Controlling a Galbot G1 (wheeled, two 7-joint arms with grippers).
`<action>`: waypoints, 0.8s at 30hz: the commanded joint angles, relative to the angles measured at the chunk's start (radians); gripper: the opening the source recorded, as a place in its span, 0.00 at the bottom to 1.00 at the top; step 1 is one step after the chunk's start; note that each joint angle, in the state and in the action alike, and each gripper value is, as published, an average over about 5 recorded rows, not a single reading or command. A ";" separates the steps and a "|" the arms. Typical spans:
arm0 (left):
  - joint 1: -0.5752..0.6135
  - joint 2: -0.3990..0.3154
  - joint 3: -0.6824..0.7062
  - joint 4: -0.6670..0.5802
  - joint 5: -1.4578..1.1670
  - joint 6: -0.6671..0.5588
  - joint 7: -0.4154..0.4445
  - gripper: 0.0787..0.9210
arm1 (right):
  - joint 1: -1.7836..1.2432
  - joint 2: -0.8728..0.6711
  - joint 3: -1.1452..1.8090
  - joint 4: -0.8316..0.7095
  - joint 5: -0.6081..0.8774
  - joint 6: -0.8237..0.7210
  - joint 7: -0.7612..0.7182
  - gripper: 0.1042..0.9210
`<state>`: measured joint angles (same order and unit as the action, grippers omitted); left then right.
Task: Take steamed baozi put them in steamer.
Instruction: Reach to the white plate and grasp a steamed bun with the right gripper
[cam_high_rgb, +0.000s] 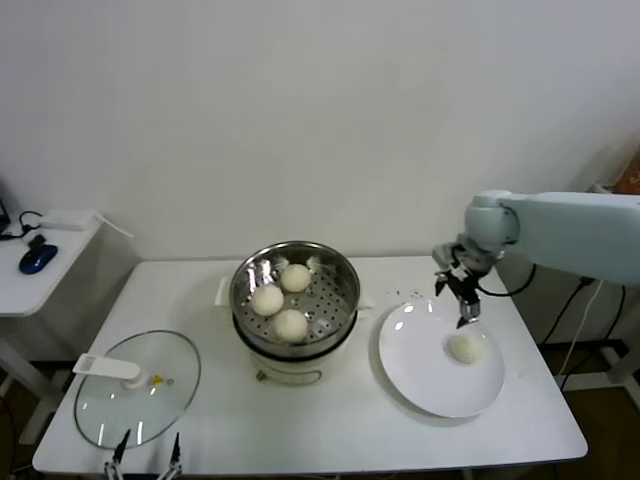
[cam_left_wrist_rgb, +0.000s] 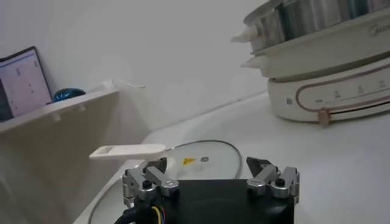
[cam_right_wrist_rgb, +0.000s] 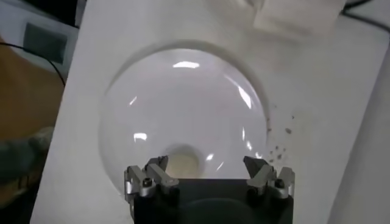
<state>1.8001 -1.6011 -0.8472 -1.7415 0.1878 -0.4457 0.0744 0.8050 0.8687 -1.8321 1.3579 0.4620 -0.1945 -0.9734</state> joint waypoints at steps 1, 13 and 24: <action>0.001 -0.004 -0.002 0.004 0.002 -0.001 0.000 0.88 | -0.254 -0.069 0.113 -0.153 -0.122 -0.045 0.014 0.88; 0.006 -0.002 -0.011 0.017 0.011 0.000 0.001 0.88 | -0.428 -0.057 0.254 -0.246 -0.203 -0.048 0.027 0.88; 0.011 0.000 -0.011 0.014 0.017 0.002 0.001 0.88 | -0.434 -0.068 0.275 -0.233 -0.214 -0.056 0.036 0.88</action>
<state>1.8107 -1.6025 -0.8583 -1.7266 0.2037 -0.4448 0.0756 0.4328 0.8122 -1.6063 1.1496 0.2777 -0.2441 -0.9417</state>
